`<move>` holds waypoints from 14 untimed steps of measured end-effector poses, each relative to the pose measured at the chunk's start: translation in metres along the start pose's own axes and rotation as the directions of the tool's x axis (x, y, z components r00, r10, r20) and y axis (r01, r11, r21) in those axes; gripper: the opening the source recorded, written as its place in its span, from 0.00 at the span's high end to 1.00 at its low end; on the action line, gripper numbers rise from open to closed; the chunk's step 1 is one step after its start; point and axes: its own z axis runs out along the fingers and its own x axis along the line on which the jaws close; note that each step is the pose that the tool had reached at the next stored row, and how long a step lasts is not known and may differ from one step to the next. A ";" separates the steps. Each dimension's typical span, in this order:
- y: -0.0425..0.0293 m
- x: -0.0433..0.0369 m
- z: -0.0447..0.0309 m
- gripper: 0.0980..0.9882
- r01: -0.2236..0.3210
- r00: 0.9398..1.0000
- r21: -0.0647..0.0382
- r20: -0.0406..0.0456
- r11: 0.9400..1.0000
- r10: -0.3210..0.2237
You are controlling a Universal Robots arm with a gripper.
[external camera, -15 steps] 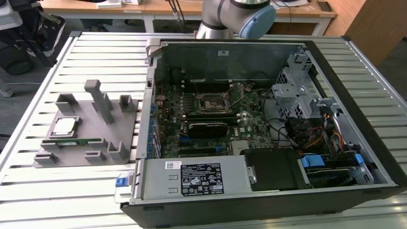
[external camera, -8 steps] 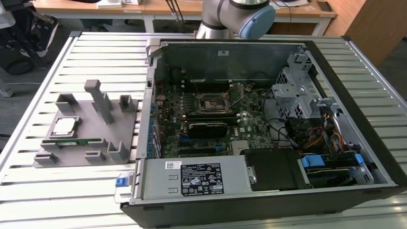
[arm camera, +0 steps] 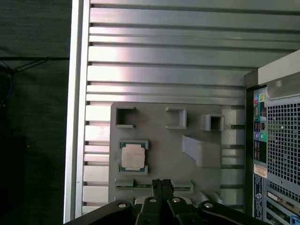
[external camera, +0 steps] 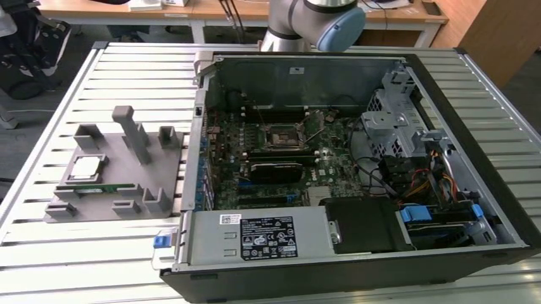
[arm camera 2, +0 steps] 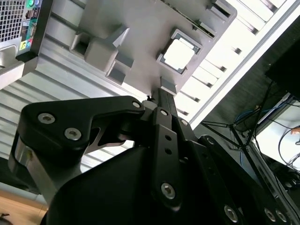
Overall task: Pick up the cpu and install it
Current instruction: 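Reach for the cpu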
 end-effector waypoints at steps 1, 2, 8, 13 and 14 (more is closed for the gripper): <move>0.0000 0.0023 0.0000 0.99 0.000 1.000 0.000 0.000 1.000 0.000; 0.0000 0.0047 0.0000 0.99 0.000 1.000 0.000 0.000 1.000 0.000; 0.0002 0.0204 0.0001 0.99 0.000 1.000 0.000 0.000 1.000 0.000; 0.0000 0.0318 0.0008 0.99 0.000 1.000 0.000 0.000 1.000 0.000; -0.0005 0.0328 0.0010 0.99 0.000 1.000 0.000 0.000 1.000 0.000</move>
